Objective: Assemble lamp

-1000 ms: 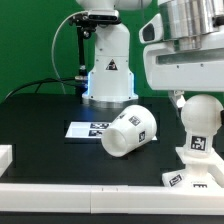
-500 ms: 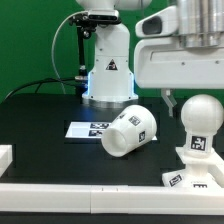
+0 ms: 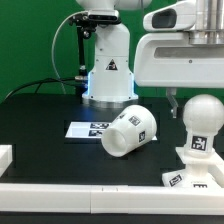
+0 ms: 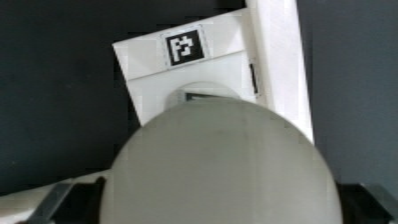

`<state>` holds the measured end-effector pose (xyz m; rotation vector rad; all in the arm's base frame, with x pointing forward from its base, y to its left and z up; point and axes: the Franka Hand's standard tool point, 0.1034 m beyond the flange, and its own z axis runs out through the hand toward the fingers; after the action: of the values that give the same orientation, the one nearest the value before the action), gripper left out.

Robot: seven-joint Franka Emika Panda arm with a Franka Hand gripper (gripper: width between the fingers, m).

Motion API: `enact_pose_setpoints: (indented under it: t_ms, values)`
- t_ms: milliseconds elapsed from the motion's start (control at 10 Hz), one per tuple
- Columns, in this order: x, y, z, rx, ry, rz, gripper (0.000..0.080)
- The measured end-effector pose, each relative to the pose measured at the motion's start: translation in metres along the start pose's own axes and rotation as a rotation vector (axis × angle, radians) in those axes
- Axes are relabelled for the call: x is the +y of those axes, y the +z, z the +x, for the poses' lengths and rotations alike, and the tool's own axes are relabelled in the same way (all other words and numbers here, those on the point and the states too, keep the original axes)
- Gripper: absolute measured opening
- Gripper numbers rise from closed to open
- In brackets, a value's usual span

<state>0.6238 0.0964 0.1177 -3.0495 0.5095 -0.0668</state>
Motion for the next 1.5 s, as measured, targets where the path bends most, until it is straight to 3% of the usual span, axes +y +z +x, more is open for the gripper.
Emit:
enact_pose_setpoints:
  t_ms: [200,300,800,900,1100,1200,1300,1500]
  values:
    - [0.0042,-0.0002,0.0017,-0.001,0.107,-0.001,0.0574]
    - [0.0053,-0.0001,0.0020,-0.007,0.257,0.010,0.0574]
    - [-0.0016,0.0016,0.0010,-0.009,1.040,0.127,0.0576]
    - [-0.0007,0.0018,0.0015,-0.013,1.073,0.133,0.0576]
    - [-0.0013,0.0027,0.0009,-0.014,1.070,0.132,0.0603]
    - [-0.0007,0.0031,0.0000,-0.014,1.001,0.124,0.0678]
    - [0.0000,0.0022,-0.0023,-0.028,0.843,0.103,0.0695]
    - [-0.0004,-0.0007,0.0006,-0.002,0.469,0.092,0.0698]
